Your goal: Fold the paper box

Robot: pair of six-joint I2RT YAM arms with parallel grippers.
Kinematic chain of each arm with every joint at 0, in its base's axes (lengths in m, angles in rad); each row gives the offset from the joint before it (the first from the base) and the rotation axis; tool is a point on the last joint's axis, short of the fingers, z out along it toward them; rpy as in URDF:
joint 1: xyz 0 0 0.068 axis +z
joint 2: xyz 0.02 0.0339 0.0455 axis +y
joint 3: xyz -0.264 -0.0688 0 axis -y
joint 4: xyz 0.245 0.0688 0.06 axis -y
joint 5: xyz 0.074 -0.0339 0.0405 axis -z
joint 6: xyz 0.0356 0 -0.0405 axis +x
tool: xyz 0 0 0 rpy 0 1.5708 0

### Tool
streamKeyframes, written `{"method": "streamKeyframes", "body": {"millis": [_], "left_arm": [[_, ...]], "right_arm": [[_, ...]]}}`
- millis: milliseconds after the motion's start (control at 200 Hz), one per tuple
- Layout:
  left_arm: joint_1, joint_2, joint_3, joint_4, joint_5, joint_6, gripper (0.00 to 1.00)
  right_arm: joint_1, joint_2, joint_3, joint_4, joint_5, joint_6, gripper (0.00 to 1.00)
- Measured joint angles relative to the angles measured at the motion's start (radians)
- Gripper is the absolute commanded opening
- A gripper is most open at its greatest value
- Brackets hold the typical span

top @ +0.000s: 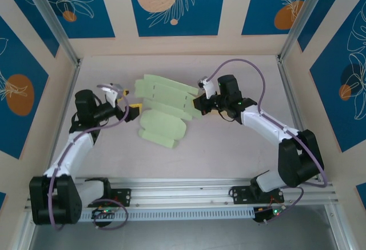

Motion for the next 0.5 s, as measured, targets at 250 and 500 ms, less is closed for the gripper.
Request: {"method": "streamKeyframes", "body": {"millis": [250, 500], "left_arm": [[-0.029, -0.102, 0.106, -0.069, -0.062, 0.159, 1.00], [-0.183, 0.119, 0.400, -0.250, -0.072, 0.534, 0.97]], "right_arm": [[0.046, -0.036, 0.000, -0.002, 0.031, -0.190, 0.02], [0.080, -0.030, 0.045, -0.062, -0.006, -0.306, 0.02]]}}
